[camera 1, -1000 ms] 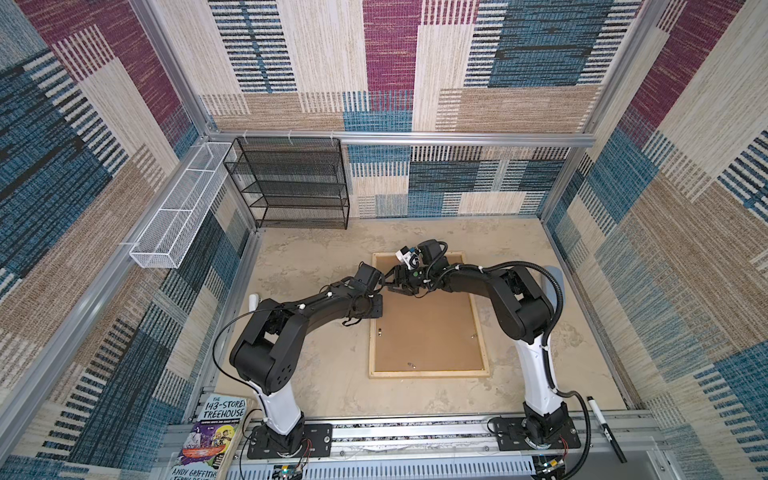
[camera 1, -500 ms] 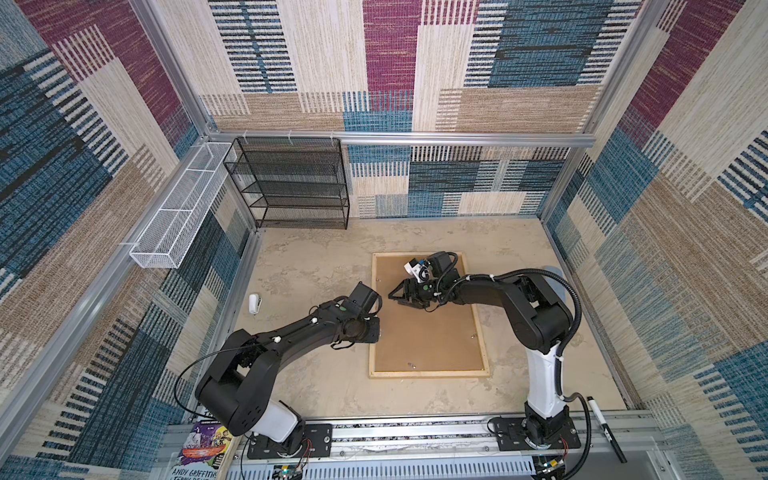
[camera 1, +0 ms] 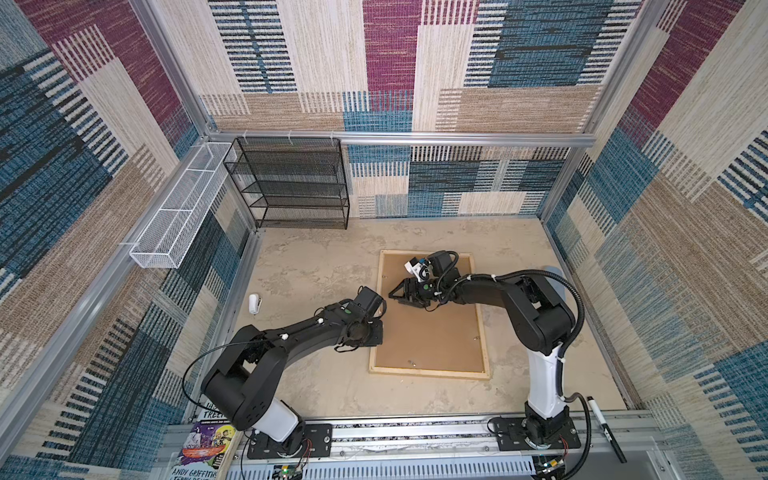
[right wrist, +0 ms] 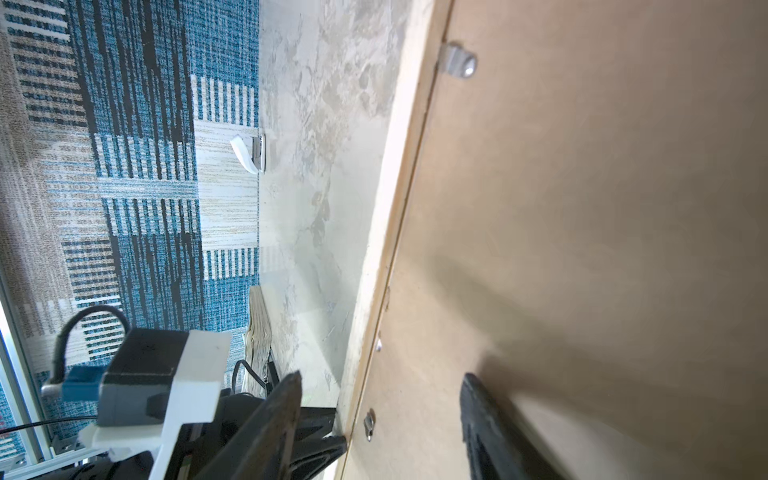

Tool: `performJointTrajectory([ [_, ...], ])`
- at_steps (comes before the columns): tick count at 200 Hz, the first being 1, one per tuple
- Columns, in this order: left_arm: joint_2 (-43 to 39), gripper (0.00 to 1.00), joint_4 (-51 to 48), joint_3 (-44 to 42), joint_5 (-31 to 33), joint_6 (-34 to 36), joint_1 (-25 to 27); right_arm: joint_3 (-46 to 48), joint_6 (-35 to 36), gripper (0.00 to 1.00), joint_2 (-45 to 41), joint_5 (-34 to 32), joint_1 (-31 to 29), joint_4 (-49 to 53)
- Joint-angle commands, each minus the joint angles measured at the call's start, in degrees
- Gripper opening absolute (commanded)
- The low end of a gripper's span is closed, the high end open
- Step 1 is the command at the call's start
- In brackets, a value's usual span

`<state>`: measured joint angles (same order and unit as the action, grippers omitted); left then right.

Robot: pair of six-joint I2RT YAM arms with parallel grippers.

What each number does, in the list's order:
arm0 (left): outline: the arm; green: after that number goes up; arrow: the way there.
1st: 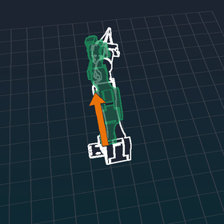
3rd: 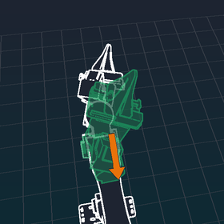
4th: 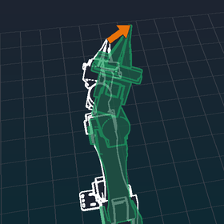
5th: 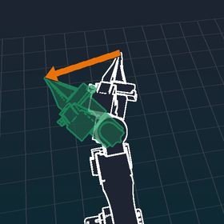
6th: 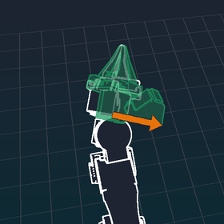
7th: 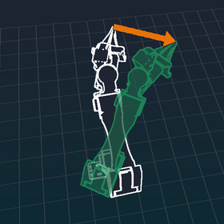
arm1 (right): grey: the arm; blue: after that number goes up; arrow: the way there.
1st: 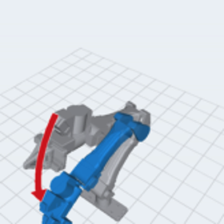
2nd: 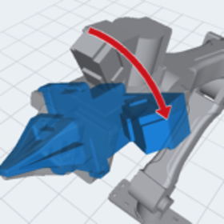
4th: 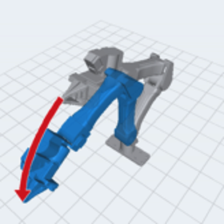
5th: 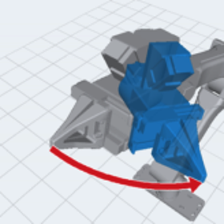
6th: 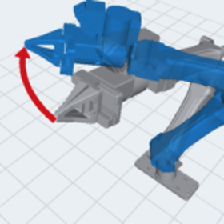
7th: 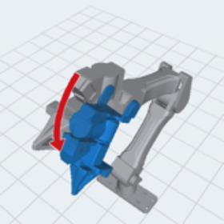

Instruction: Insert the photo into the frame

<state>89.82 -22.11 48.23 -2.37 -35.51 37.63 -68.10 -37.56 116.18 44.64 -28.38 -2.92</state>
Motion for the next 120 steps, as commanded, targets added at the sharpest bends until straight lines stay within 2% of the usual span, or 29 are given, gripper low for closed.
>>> performJointTrajectory([
  [1, 2.1, 0.07, 0.5, -0.1, 3.2, -5.1, 0.0, -0.5, 1.8, 0.63, -1.5, -1.3, -0.1, 1.4],
  [46, 6.3, 0.04, 1.7, 4.5, 7.3, -9.2, 0.0, 1.9, 1.9, 0.63, -3.3, -2.2, -0.4, 1.3],
  [81, 10.5, 0.03, 0.3, 10.3, 8.4, -6.8, -0.3, 2.8, 1.6, 0.63, -2.5, -1.8, -1.4, 0.5],
  [120, 9.8, 0.19, -0.1, 10.8, 6.0, -4.7, -0.2, 2.0, 1.9, 0.63, -1.1, -1.6, -1.6, 0.3],
])
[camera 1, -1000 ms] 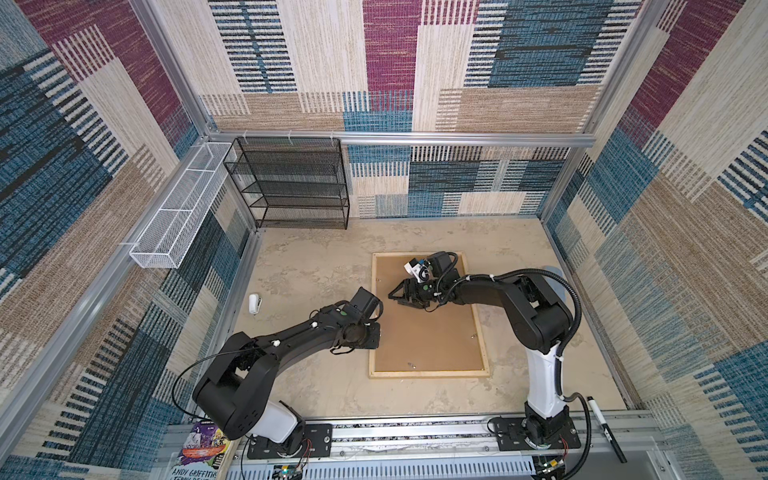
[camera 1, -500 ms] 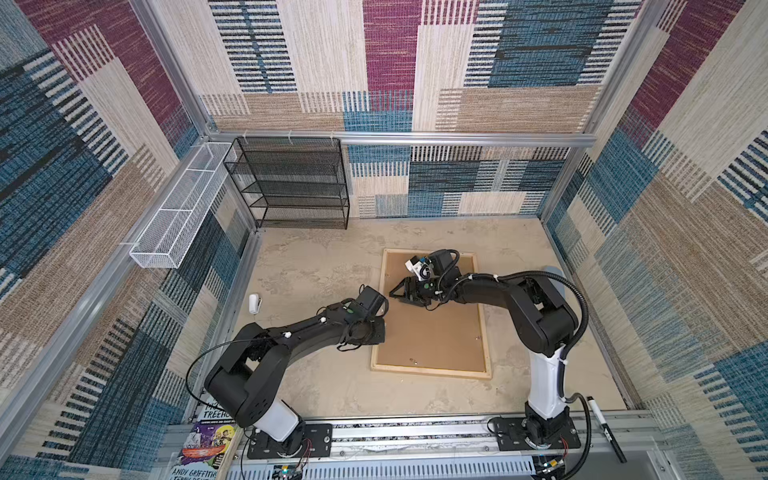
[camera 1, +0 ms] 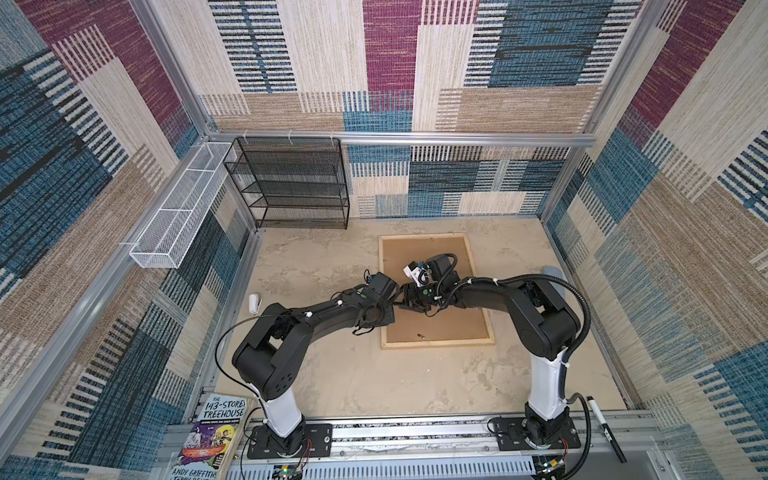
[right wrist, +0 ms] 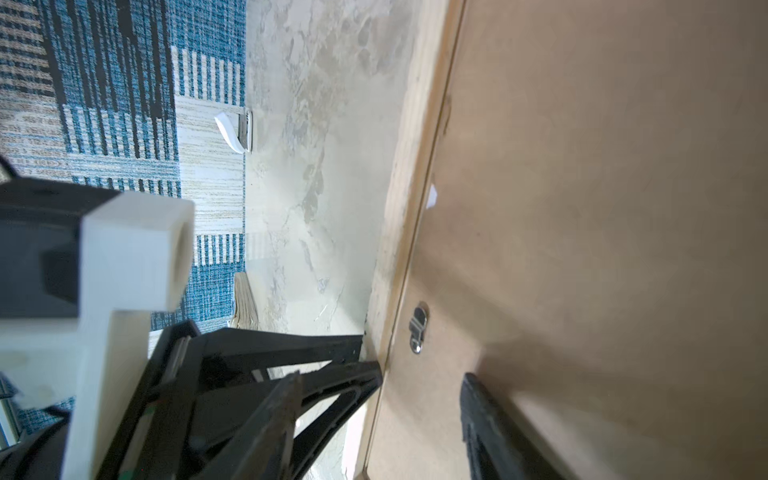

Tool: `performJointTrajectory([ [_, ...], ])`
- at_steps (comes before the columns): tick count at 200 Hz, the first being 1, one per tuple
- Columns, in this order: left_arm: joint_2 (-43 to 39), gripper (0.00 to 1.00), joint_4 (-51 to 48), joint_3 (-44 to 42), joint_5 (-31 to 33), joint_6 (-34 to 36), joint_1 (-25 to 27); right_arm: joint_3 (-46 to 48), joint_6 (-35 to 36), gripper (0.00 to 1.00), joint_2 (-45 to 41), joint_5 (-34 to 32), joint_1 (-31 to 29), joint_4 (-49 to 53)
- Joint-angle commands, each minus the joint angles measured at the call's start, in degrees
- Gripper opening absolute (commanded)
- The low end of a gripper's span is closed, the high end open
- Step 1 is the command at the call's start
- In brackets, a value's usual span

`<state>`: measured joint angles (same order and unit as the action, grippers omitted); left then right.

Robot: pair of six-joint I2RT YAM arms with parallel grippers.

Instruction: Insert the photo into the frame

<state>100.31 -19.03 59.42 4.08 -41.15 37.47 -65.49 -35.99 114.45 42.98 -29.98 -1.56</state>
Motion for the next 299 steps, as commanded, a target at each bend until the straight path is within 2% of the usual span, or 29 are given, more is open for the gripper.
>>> performJointTrajectory([
  [1, -0.8, 0.2, -3.2, -0.4, -0.5, 1.0, 0.0, -0.6, 0.4, 0.63, 0.7, 0.0, 0.0, -1.0],
  [47, -3.2, 0.26, -4.0, -3.0, -3.3, 1.2, 0.5, -2.3, 0.5, 0.63, 2.9, 0.8, 0.0, -1.1],
  [84, -2.9, 0.25, -4.4, -4.4, -3.9, 0.8, 1.4, -2.8, 0.4, 0.62, 3.7, 1.0, 0.0, -1.1],
  [119, -2.5, 0.14, -4.6, -4.8, -3.4, 0.9, 1.7, -2.5, 0.3, 0.62, 3.7, 1.7, -0.3, -1.4],
  [146, -2.6, 0.09, -4.8, -4.5, -2.6, 2.0, 1.7, -2.5, 0.0, 0.62, 4.0, 3.4, -1.3, -2.3],
  [226, -2.7, 0.05, -5.4, -4.0, -0.7, 4.2, 1.6, -4.5, -0.2, 0.62, 5.7, 6.8, -4.0, -3.5],
  [299, -2.2, 0.05, -5.3, -3.5, -0.9, 4.7, 1.6, -8.5, 6.5, 0.63, 8.6, 11.2, -4.0, 2.7],
])
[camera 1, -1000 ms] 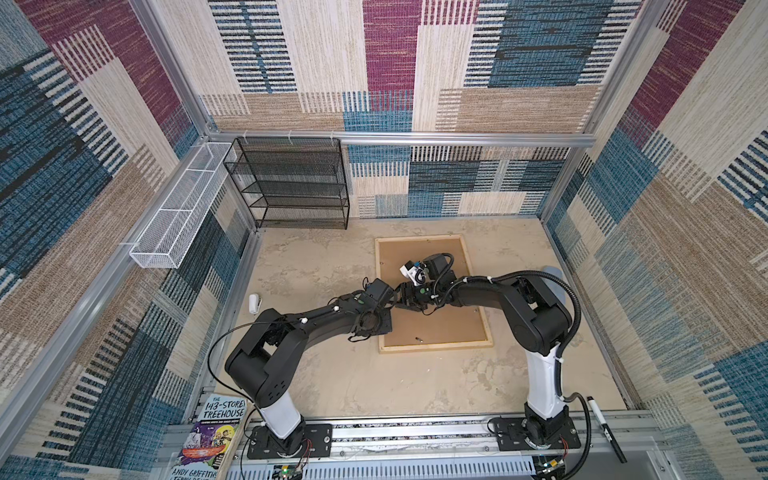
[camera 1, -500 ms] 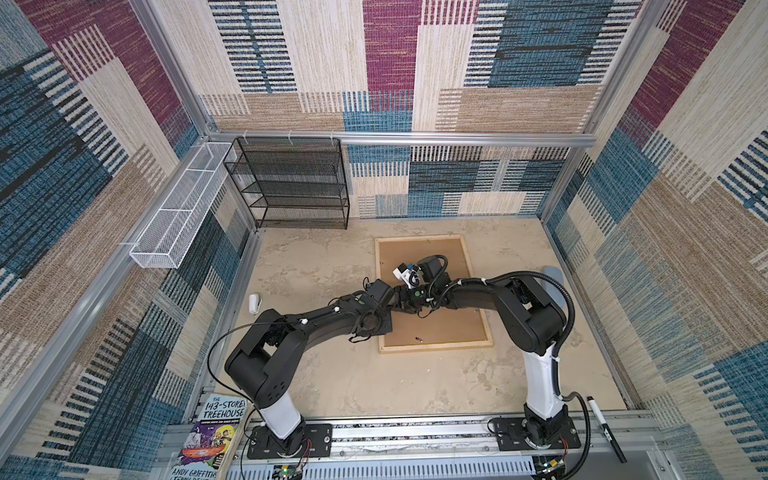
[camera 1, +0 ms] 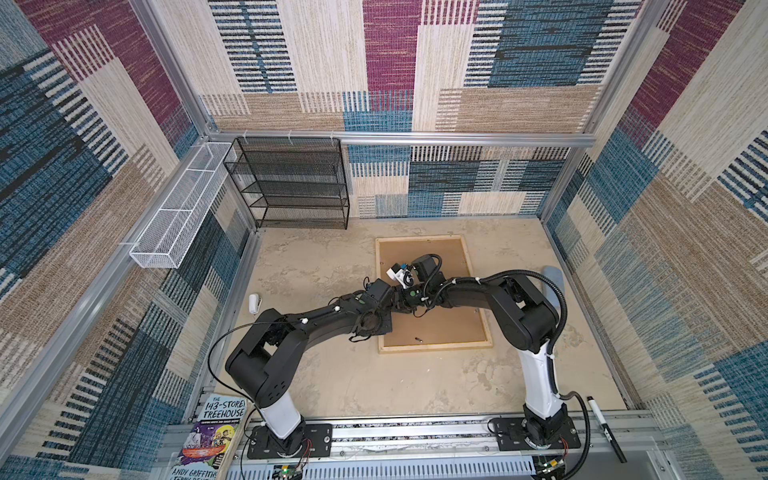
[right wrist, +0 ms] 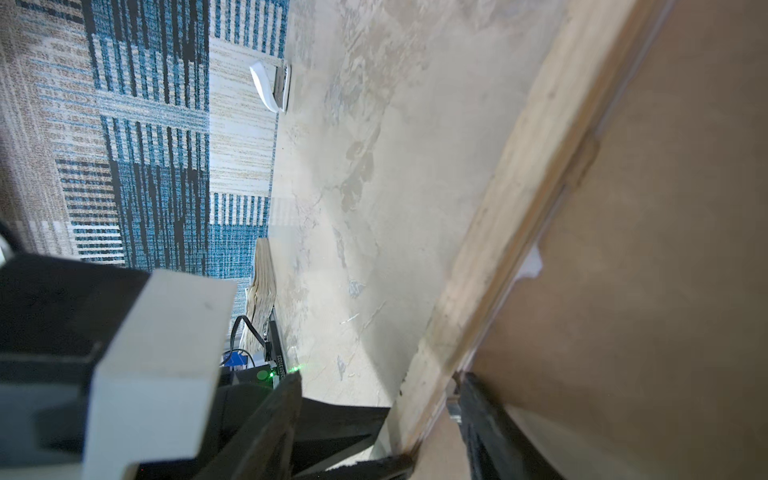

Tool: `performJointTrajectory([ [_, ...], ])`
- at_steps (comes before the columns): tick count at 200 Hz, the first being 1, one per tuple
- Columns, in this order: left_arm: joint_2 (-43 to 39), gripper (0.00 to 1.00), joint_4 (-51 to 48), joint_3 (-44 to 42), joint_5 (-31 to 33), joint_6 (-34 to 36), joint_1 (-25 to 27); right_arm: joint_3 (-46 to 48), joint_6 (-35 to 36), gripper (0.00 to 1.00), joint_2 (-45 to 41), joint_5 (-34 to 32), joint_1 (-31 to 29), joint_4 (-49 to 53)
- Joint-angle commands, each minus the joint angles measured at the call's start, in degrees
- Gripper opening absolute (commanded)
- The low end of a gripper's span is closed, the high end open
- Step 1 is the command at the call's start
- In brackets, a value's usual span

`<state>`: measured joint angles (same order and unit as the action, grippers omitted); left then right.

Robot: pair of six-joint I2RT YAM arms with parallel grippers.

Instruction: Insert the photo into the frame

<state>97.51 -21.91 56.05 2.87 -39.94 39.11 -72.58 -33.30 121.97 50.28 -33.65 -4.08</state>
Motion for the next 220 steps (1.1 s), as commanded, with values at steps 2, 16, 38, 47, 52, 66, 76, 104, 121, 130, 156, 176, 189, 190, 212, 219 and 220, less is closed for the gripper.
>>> performJointTrajectory([
  [2, 0.6, 0.04, -2.4, -0.2, 0.3, 3.5, 0.0, -1.5, 4.1, 0.63, 1.2, 4.0, -0.4, 5.5],
  [16, 0.5, 0.04, -2.6, -0.1, 0.4, 3.7, 0.0, -2.3, 5.8, 0.63, 1.8, 4.4, -0.4, 7.4],
  [38, 0.3, 0.04, -3.0, 0.0, 0.9, 4.0, 0.0, -1.9, 7.7, 0.63, 2.2, 5.0, -0.4, 9.1],
  [47, 0.2, 0.04, -3.1, 0.0, 1.1, 3.9, 0.0, -1.6, 8.2, 0.62, 2.2, 5.4, -0.4, 9.3],
  [52, 0.2, 0.04, -3.1, 0.0, 1.1, 4.0, 0.0, -1.3, 8.5, 0.63, 2.2, 5.4, -0.4, 9.4],
  [66, 0.3, 0.04, -3.1, 0.1, 1.2, 4.0, 0.0, -0.8, 9.2, 0.62, 2.0, 6.0, -0.4, 9.7],
  [76, 0.4, 0.04, -3.1, 0.2, 1.2, 4.1, -0.1, -0.7, 9.5, 0.62, 1.9, 6.1, -0.4, 9.9],
  [104, 0.5, 0.03, -3.3, 0.4, 1.3, 4.1, -0.1, -1.4, 10.0, 0.62, 2.0, 5.6, -0.4, 10.6],
  [121, 0.5, 0.03, -3.6, 0.4, 1.4, 4.2, -0.1, -2.2, 9.6, 0.62, 2.1, 5.1, -0.2, 10.4],
  [130, 0.4, 0.02, -3.5, 0.3, 1.6, 4.2, -0.1, -2.3, 8.9, 0.62, 2.0, 4.4, 0.0, 10.0],
  [156, 0.4, 0.02, -3.7, 0.1, 1.8, 4.1, -0.1, -0.6, 6.2, 0.62, 0.2, 2.0, 0.7, 7.6],
  [176, 0.4, 0.02, -3.5, 0.0, 1.8, 4.1, -0.1, 0.9, 4.8, 0.62, -1.1, 0.8, 0.9, 6.4],
  [189, 0.4, 0.02, -3.4, 0.0, 1.8, 4.1, -0.1, 2.1, 3.7, 0.62, -1.9, 0.7, 0.9, 5.2],
  [190, 0.4, 0.02, -3.4, 0.0, 1.8, 4.2, -0.1, 2.2, 3.6, 0.62, -1.9, 0.7, 0.9, 5.1],
  [212, 0.4, 0.01, -3.3, 0.0, 1.9, 4.2, -0.1, 3.0, 2.5, 0.62, -2.3, 1.8, 0.8, 4.1],
  [219, 0.4, 0.01, -3.3, 0.0, 1.9, 4.4, -0.1, 3.2, 1.9, 0.62, -2.1, 2.3, 0.8, 3.6],
  [220, 0.4, 0.0, -3.3, 0.0, 1.9, 4.4, -0.1, 3.3, 1.8, 0.62, -2.1, 2.4, 0.8, 3.5],
])
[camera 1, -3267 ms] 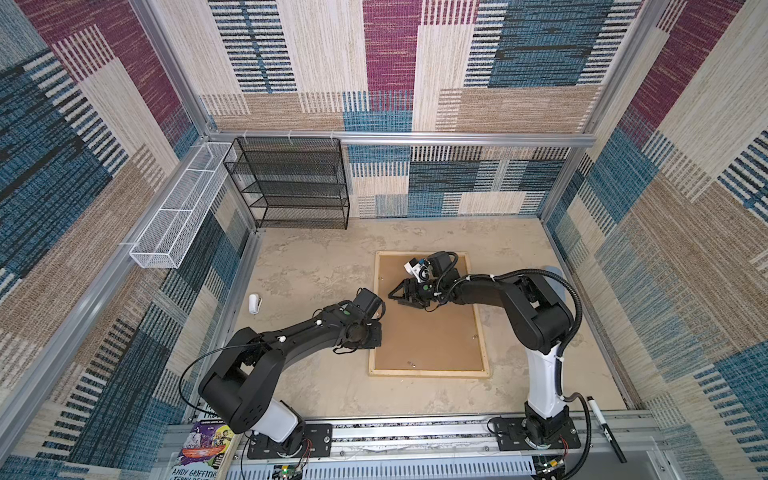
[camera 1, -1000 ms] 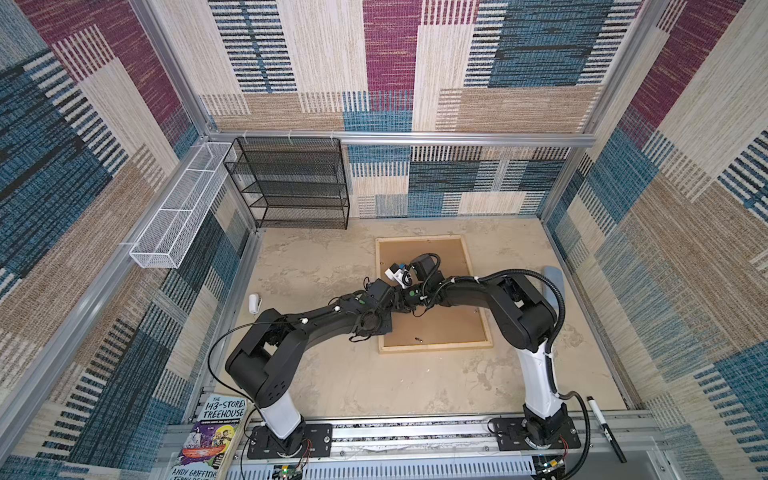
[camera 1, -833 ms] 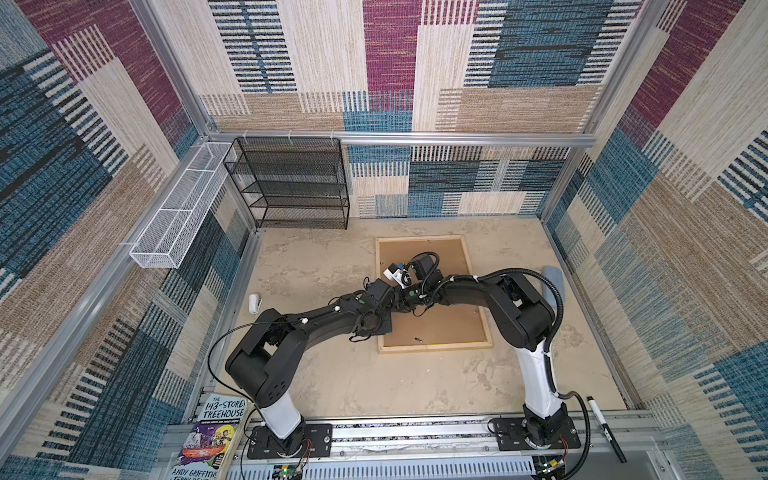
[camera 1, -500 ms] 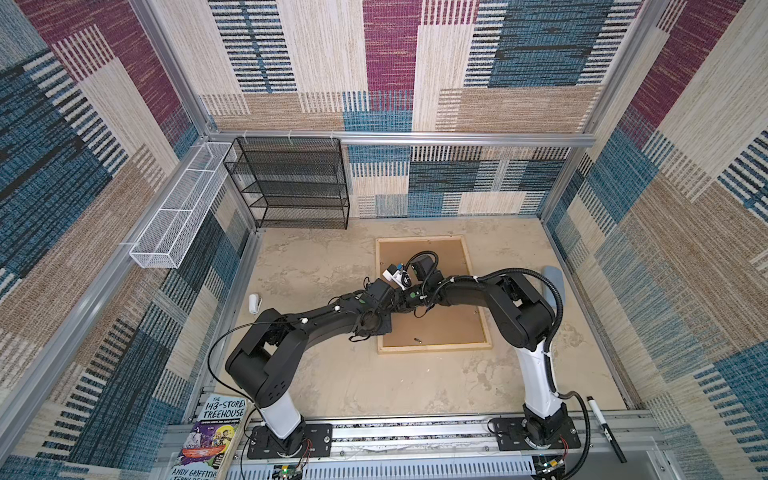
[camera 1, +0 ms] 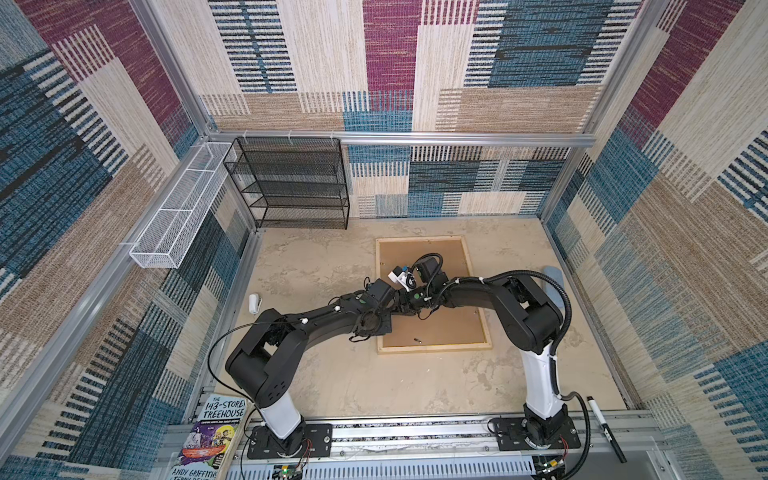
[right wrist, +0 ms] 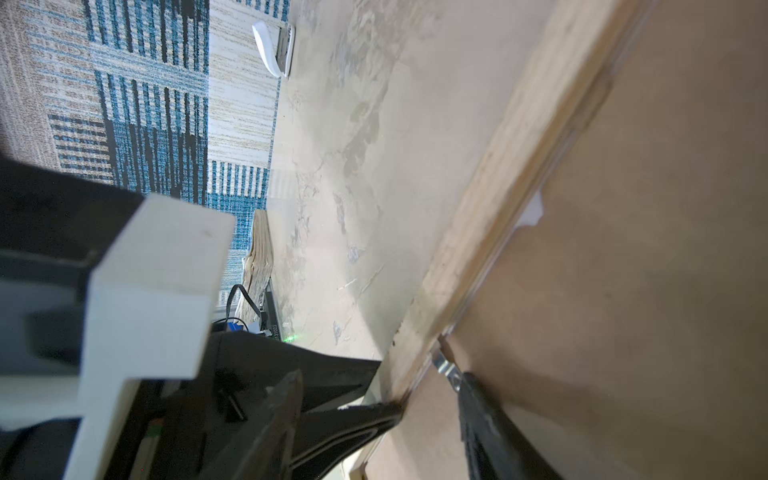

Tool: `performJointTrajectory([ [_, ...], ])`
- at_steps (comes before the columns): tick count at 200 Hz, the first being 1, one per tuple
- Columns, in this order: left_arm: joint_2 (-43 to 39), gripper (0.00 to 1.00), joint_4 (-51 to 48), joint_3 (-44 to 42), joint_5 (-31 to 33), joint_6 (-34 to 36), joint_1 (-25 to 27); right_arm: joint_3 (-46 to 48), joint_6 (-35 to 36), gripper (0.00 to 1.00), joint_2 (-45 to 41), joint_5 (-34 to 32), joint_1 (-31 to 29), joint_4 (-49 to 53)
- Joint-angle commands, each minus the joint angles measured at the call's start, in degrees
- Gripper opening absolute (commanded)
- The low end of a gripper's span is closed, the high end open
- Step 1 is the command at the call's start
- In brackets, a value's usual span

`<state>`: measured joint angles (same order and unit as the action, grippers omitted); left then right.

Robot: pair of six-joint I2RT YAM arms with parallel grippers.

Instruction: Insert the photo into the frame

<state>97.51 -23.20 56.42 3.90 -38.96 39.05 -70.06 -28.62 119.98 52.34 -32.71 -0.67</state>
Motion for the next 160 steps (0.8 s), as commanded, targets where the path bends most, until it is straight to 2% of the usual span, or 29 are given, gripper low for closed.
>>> performJointTrajectory([
  [1, 0.4, 0.0, -2.0, -0.3, 0.8, 3.4, 0.0, 0.7, -3.0, 0.62, -0.1, 0.4, -0.2, 0.0],
  [57, 0.5, 0.0, -1.2, -0.5, 0.1, 3.2, 0.0, 2.6, -12.1, 0.62, 0.8, 2.9, -0.2, -8.2],
  [86, 0.3, 0.0, -0.9, -0.8, -0.1, 3.4, 0.0, 3.2, -15.6, 0.62, 1.0, 0.3, -0.2, -10.6],
  [160, -0.3, 0.0, 0.6, -1.6, -1.5, 4.1, -0.1, 3.9, -18.6, 0.62, 1.7, -2.1, -0.2, -12.7],
])
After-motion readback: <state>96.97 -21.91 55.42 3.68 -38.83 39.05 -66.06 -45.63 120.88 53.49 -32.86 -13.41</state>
